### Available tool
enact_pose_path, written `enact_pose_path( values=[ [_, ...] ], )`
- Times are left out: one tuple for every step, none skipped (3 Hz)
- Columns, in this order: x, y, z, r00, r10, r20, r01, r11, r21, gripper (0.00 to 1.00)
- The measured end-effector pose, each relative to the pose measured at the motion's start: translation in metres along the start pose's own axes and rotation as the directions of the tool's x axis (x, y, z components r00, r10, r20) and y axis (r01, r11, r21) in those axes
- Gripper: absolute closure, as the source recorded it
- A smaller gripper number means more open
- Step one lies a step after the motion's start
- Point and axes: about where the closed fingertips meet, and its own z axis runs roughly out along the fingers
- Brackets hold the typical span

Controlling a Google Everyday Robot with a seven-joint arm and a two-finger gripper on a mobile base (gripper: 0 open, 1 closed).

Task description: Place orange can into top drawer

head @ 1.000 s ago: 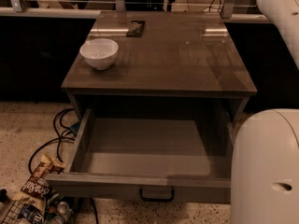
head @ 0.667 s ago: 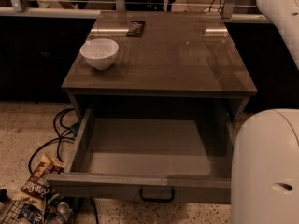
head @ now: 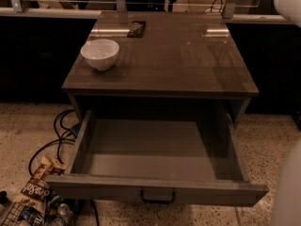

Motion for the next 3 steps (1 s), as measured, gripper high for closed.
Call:
enact_pose_path(
  values=[
    [-0.012,0.005,-0.058,0.999,0.036,0.025,-0.036,0.9993,-0.006,1.00],
    [0.001,0.021,-0.090,0.997,0.079,0.002,-0.078,0.9960,-0.043,1.00],
    [0.012,0.032,-0.127,0.995,0.090,-0.035,-0.093,0.9925,-0.079,1.00]
  ],
)
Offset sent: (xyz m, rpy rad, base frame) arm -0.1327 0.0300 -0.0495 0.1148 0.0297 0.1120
